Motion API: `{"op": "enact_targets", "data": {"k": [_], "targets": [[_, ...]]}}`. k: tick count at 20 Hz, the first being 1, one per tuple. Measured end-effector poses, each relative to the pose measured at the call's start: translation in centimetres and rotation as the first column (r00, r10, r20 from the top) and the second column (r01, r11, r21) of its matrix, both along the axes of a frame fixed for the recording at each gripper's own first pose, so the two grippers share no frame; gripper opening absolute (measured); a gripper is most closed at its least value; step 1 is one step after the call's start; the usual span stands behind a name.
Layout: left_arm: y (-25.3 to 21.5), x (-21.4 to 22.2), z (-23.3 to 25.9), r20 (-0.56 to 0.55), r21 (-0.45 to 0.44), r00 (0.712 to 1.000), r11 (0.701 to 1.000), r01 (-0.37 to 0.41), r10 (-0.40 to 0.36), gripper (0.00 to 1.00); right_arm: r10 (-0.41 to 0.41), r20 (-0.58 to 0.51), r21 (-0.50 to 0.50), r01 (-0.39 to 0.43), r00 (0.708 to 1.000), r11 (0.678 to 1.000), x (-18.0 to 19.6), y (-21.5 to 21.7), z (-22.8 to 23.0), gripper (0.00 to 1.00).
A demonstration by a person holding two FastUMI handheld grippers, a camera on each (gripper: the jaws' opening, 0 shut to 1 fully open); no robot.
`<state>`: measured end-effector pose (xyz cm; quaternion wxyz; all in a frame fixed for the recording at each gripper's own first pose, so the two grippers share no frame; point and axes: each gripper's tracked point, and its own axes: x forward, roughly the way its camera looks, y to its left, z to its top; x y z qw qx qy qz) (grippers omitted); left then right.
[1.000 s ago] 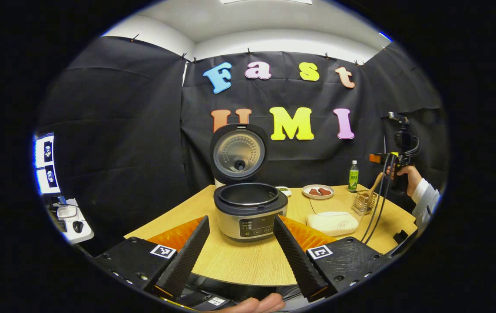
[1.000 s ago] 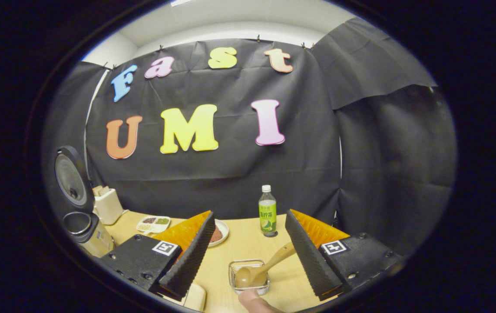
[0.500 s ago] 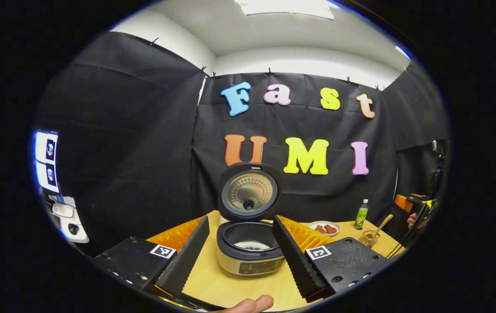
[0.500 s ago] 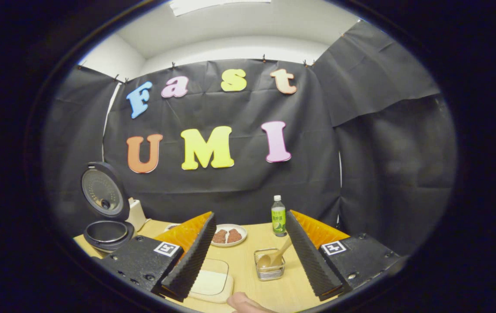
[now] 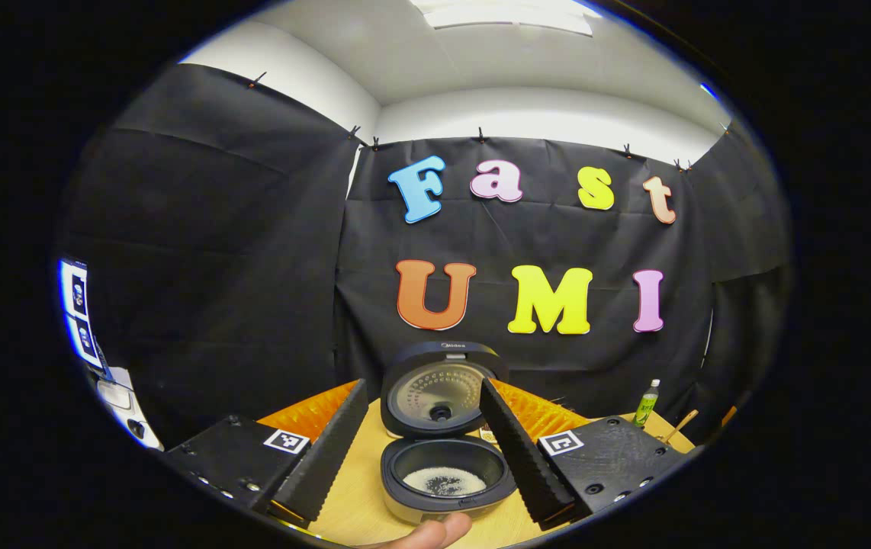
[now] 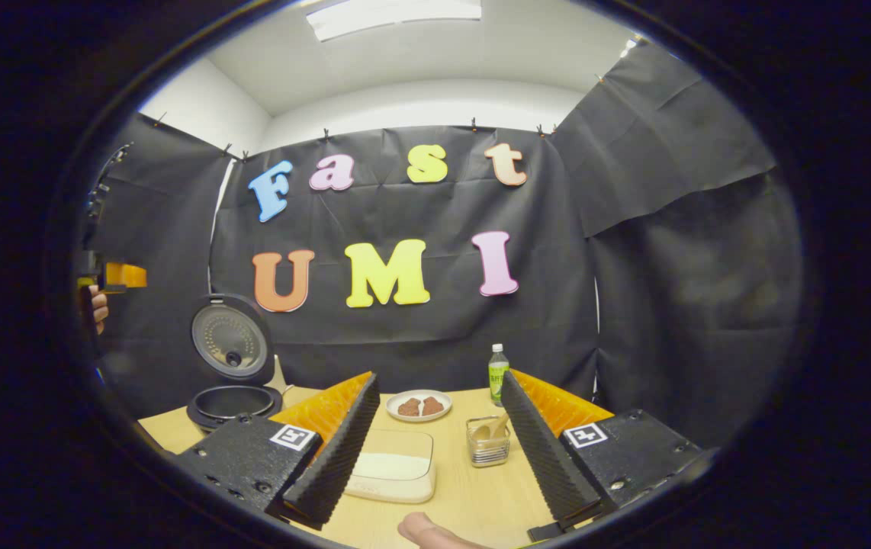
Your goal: Close the left gripper, press the button to open the rice cooker; take a wooden spoon from the chopstick holder with the right hand, scoop a spoonful of rice and pour it into the rice cooker, then put the wooden spoon back into the chopstick holder.
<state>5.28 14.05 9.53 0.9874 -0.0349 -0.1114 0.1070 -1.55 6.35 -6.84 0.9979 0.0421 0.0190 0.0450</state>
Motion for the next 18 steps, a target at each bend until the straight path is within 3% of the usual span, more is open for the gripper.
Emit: {"op": "enact_targets", "data": {"k": [4,6,9,18], "targets": [[0.6,4.8,4.4,0.031,0.006,1.000,1.000,0.001,-0.001,0.94,0.012,-0.005,-0.018,-0.012,1.000,1.000,-1.5,-0.6,-0.7,1.00],[1.9,7.3,5.4,0.029,-0.011,0.998,0.999,-0.048,0.049,0.94,0.012,0.007,-0.015,-0.012,1.000,1.000,-1.6,-1.3,-1.0,1.00],[2.1,11.0,5.5,0.001,0.020,0.998,0.998,-0.066,0.066,0.94,0.004,0.004,0.014,-0.004,1.000,1.000,-1.2,-2.0,-2.1,1.00],[1.8,20.3,4.2,-0.014,0.026,0.995,0.995,-0.096,0.096,0.94,0.090,0.027,0.052,-0.091,0.996,0.995,0.9,-1.9,-5.0,1.00]]}}
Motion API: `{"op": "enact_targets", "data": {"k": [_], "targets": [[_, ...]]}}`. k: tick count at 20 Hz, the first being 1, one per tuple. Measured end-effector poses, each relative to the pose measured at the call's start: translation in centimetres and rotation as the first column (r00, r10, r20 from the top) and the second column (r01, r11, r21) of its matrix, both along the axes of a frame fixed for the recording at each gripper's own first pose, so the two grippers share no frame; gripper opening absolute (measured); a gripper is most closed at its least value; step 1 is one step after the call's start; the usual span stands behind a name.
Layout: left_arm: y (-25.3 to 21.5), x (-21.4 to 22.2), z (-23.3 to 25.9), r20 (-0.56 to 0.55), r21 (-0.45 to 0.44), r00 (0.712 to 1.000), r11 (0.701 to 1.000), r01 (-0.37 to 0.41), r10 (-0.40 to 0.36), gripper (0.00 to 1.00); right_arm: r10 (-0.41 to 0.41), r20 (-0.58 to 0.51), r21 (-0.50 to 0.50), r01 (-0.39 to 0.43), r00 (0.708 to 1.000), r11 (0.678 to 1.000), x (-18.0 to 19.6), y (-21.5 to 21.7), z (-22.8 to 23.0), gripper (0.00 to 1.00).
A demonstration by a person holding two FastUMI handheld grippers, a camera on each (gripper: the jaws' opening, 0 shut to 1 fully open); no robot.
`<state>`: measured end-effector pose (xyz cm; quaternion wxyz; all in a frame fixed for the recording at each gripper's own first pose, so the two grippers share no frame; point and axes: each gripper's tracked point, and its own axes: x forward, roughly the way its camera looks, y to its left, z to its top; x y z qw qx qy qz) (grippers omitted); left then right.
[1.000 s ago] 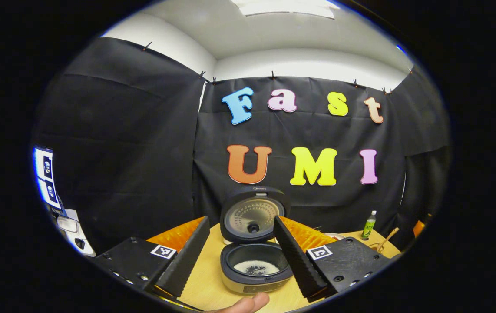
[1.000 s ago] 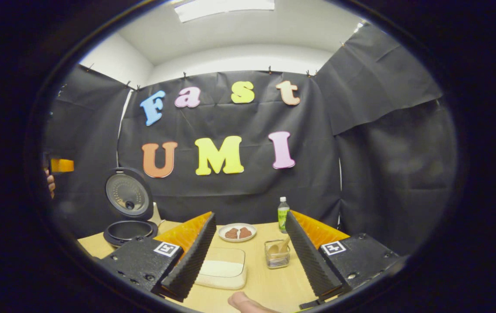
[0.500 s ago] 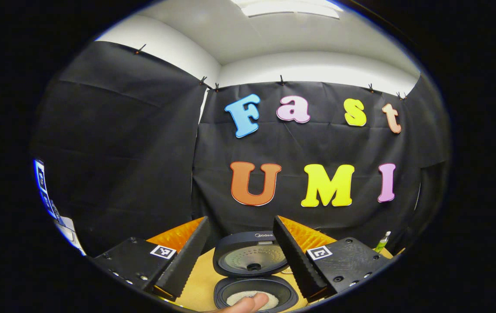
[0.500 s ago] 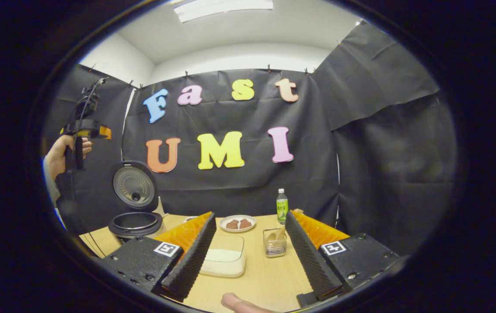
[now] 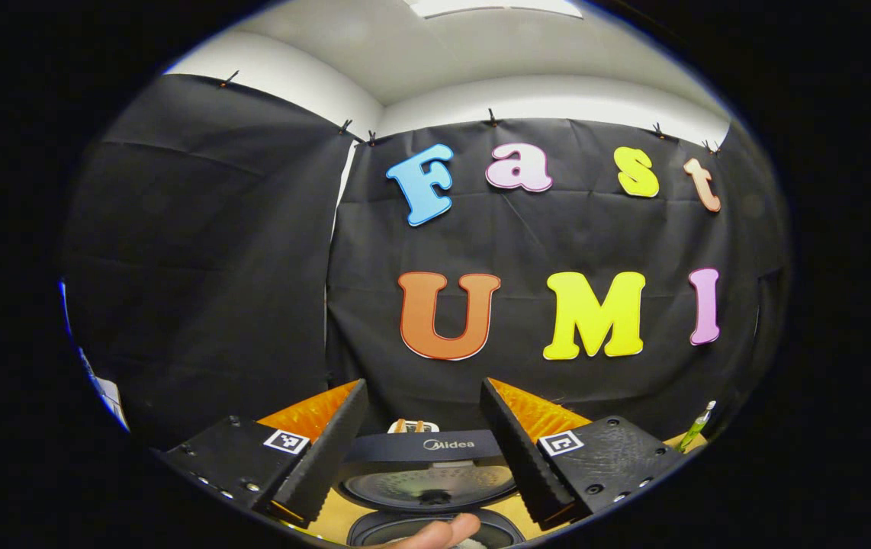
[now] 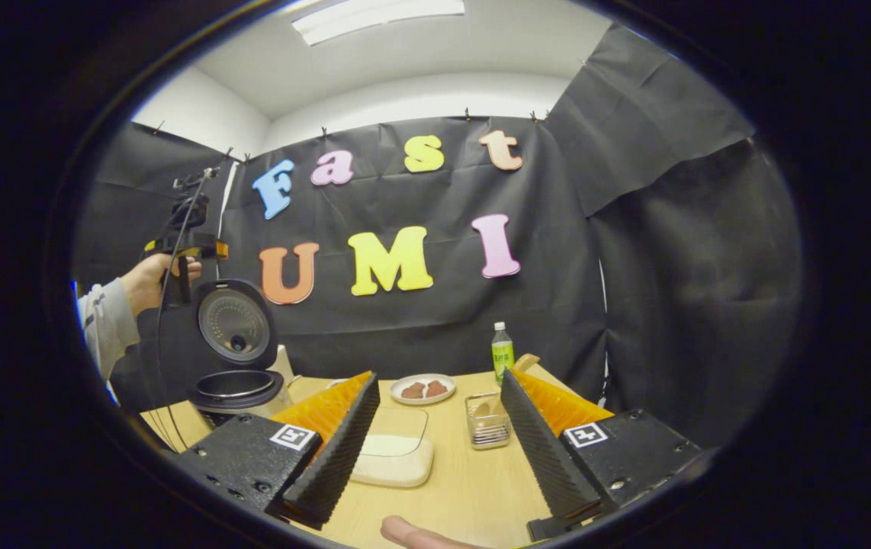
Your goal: Close the left gripper, press the button to open the rice cooker; take a wooden spoon from the chopstick holder with the right hand, scoop a spoonful of rice and pour it into the rice cooker, then put the wooden spoon back into the chopstick holder.
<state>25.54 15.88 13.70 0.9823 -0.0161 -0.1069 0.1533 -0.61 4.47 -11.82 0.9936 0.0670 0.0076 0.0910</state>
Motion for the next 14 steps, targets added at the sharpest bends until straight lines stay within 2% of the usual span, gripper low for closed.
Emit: {"op": "enact_targets", "data": {"k": [5,7,10,11,12,14], "targets": [[-0.9,3.4,-2.2,-0.072,0.067,0.997,0.998,-0.003,0.007,0.94,0.042,-0.016,0.033,-0.042,0.999,0.999,1.5,0.2,-1.9,1.00],[0.2,4.2,-2.7,-0.096,0.093,0.995,0.995,-0.027,0.036,0.96,0.050,-0.027,0.036,-0.049,0.998,0.998,1.9,0.4,-2.5,1.00],[0.0,4.5,-2.8,-0.104,0.044,0.994,0.999,0.021,-0.017,0.98,0.061,-0.028,0.046,-0.059,0.998,0.997,2.2,0.9,-2.7,1.00],[-0.1,4.5,-3.1,-0.113,0.028,0.993,0.999,0.033,-0.029,0.92,0.067,-0.035,0.047,-0.065,0.997,0.997,2.2,1.2,-3.1,0.99],[0.1,4.3,-3.2,-0.118,0.024,0.992,0.999,0.039,-0.036,0.98,0.075,-0.049,0.042,-0.073,0.996,0.996,2.2,1.5,-3.5,0.99],[-0.2,3.9,-3.4,-0.133,0.021,0.990,0.999,0.039,-0.036,0.99,0.082,-0.066,0.037,-0.080,0.994,0.996,2.2,1.6,-4.0,1.00]]}}
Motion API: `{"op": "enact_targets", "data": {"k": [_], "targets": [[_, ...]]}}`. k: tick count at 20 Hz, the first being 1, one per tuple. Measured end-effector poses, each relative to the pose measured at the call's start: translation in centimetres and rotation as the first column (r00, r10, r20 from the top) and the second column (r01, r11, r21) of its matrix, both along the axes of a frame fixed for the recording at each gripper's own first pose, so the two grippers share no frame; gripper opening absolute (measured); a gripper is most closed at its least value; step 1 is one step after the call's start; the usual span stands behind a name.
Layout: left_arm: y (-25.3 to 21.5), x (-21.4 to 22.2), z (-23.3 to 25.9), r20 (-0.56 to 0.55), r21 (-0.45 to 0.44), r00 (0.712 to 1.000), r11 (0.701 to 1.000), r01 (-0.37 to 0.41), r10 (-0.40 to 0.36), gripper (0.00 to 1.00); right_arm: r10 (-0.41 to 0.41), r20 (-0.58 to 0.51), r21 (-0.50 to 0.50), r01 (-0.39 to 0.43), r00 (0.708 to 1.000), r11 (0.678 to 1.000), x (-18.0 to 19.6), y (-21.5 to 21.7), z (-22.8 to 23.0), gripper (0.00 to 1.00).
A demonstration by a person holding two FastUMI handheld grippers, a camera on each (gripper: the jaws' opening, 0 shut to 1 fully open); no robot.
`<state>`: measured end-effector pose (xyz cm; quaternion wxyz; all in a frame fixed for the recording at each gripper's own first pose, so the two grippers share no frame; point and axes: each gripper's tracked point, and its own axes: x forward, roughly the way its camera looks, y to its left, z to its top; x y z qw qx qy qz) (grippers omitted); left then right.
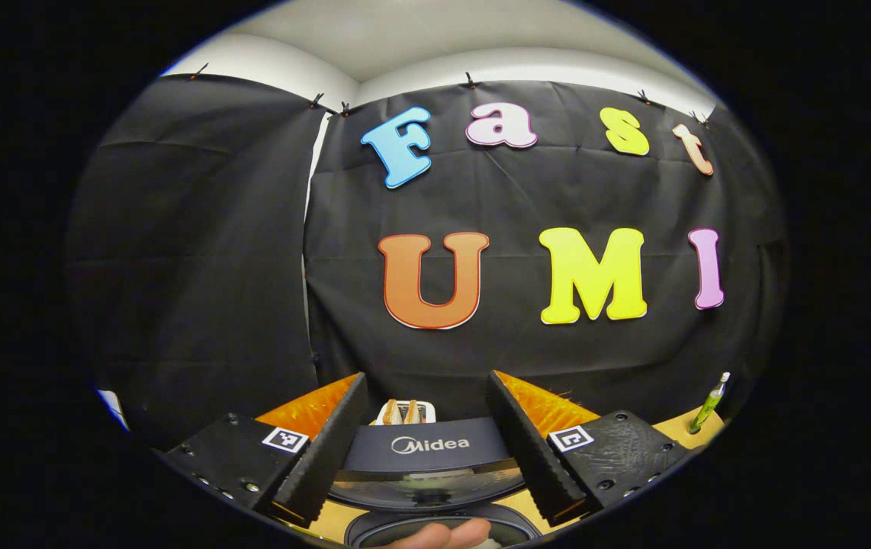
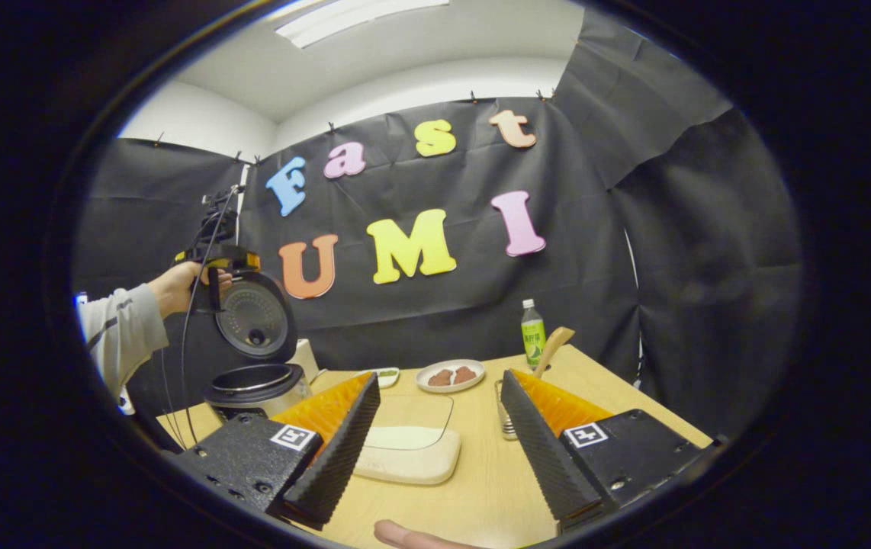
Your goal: Close the left gripper, press the button to open the rice cooker; take a wooden spoon from the chopstick holder with the right hand, scoop a spoonful of rice and pour it into the rice cooker, then put the wooden spoon back into the chopstick holder.
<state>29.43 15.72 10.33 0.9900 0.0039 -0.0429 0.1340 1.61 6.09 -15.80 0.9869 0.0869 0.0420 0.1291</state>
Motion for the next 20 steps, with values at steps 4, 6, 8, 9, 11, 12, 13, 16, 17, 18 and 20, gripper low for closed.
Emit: {"op": "enact_targets", "data": {"k": [4,6,8,9,11,12,13,16,17,18,20], "targets": [[-0.7,-1.2,-0.6,-0.041,-0.010,0.999,1.000,-0.007,0.007,1.00,-0.010,0.006,-0.002,0.010,1.000,1.000,-0.1,-0.3,0.1,1.00],[-0.9,-1.9,-0.7,-0.048,-0.008,0.999,1.000,-0.002,0.002,1.00,-0.012,-0.006,-0.016,0.012,1.000,1.000,-0.2,-0.3,-0.4,0.99],[-1.4,-2.5,-1.0,-0.052,-0.013,0.999,1.000,0.005,-0.006,1.00,-0.022,-0.020,-0.026,0.021,1.000,0.999,-0.4,-0.6,-0.7,0.99],[-1.6,-2.8,-1.1,-0.050,-0.011,0.999,1.000,0.011,-0.011,1.00,-0.024,-0.022,-0.030,0.023,0.999,0.999,-0.7,-0.7,-0.7,1.00],[-1.9,-3.4,-1.3,-0.036,-0.002,0.999,1.000,0.031,-0.031,1.00,-0.035,-0.022,-0.032,0.034,0.999,0.999,-1.3,-1.2,-0.3,0.99],[-2.1,-3.7,-1.5,-0.034,-0.002,0.999,0.999,0.040,-0.040,1.00,-0.049,-0.019,-0.035,0.049,0.999,0.998,-1.5,-1.6,-0.1,1.00],[-2.3,-4.1,-1.8,-0.036,-0.006,0.998,0.999,0.047,-0.047,1.00,-0.061,-0.017,-0.040,0.061,0.998,0.997,-1.9,-1.9,0.2,1.00],[-2.7,-5.0,-2.2,-0.035,-0.012,0.999,0.999,0.037,-0.038,1.00,-0.068,-0.003,-0.034,0.067,0.998,0.997,-3.4,-1.7,1.3,0.99],[-2.9,-5.3,-2.4,-0.036,-0.009,0.999,1.000,0.022,-0.023,1.00,-0.068,-0.003,-0.039,0.068,0.998,0.997,-3.8,-1.7,1.4,1.00],[-3.1,-5.6,-2.8,-0.048,-0.005,0.999,1.000,0.013,-0.013,1.00,-0.072,-0.006,-0.046,0.072,0.997,0.996,-4.1,-1.6,1.5,0.99],[-4.2,-5.8,-3.9,-0.091,-0.009,0.995,1.000,0.030,-0.031,1.00,-0.086,-0.015,-0.039,0.086,0.996,0.996,-4.8,-1.8,2.0,0.99]]}}
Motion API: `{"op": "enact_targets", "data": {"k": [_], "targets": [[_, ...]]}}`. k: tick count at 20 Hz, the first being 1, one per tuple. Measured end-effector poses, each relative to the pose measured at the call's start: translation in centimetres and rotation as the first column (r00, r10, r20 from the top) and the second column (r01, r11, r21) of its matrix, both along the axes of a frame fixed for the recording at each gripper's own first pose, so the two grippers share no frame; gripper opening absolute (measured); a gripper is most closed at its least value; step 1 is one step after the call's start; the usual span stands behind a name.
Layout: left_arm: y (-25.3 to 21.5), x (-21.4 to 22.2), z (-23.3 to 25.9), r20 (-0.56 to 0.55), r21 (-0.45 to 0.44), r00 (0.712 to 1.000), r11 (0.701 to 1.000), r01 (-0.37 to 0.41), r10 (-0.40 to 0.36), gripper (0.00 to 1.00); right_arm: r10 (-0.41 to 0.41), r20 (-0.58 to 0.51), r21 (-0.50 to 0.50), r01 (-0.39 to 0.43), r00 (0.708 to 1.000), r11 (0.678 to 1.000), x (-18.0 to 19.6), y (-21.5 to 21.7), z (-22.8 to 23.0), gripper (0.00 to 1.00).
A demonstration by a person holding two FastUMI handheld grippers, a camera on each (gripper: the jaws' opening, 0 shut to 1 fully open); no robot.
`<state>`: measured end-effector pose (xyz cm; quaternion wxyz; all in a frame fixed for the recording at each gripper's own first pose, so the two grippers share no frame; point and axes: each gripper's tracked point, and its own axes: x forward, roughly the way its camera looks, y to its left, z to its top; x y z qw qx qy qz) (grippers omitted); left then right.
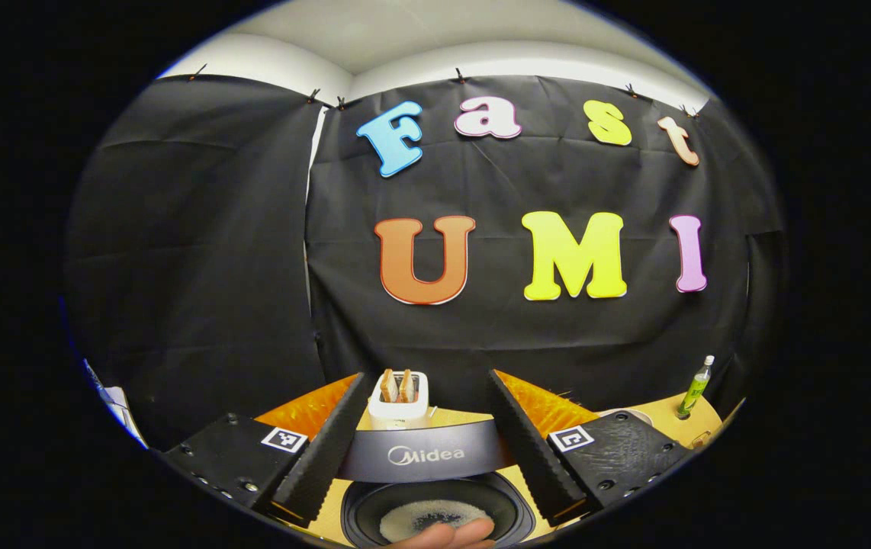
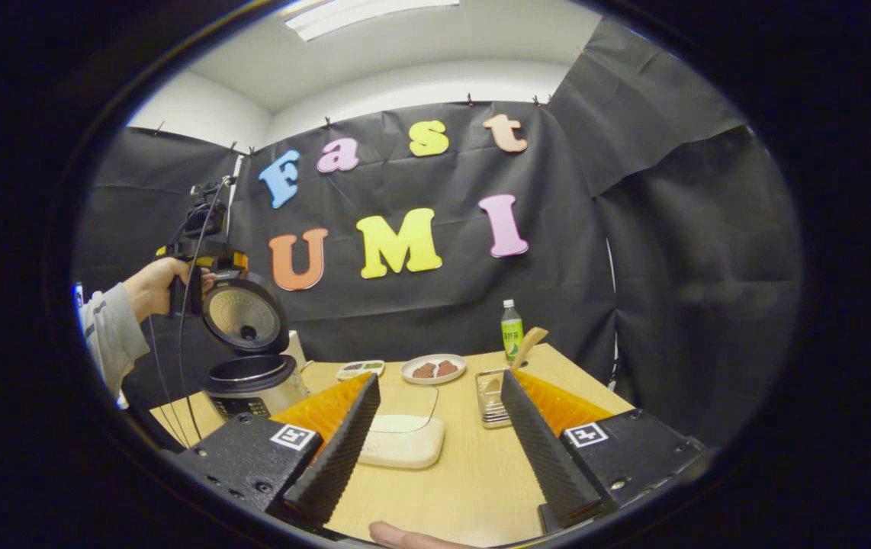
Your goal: Close the left gripper, press the button to open the rice cooker; take a wooden spoon from the chopstick holder with the right hand, scoop a spoonful of rice and pour it into the rice cooker, then put the wooden spoon back into the chopstick holder.
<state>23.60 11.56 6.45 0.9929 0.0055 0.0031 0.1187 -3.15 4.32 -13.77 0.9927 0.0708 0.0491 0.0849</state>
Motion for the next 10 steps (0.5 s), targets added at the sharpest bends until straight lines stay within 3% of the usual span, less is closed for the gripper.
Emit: {"op": "enact_targets", "data": {"k": [6,10], "targets": [[-2.5,-1.5,-6.2,-0.162,-0.085,0.984,0.995,0.056,-0.069,0.99,0.002,0.018,0.003,-0.002,1.000,1.000,-2.0,0.1,2.1,1.00],[-3.5,-3.3,-9.9,-0.221,-0.076,0.970,0.993,0.089,-0.103,0.99,-0.007,0.038,-0.006,0.007,0.999,1.000,-3.1,-0.2,3.2,1.00]]}}
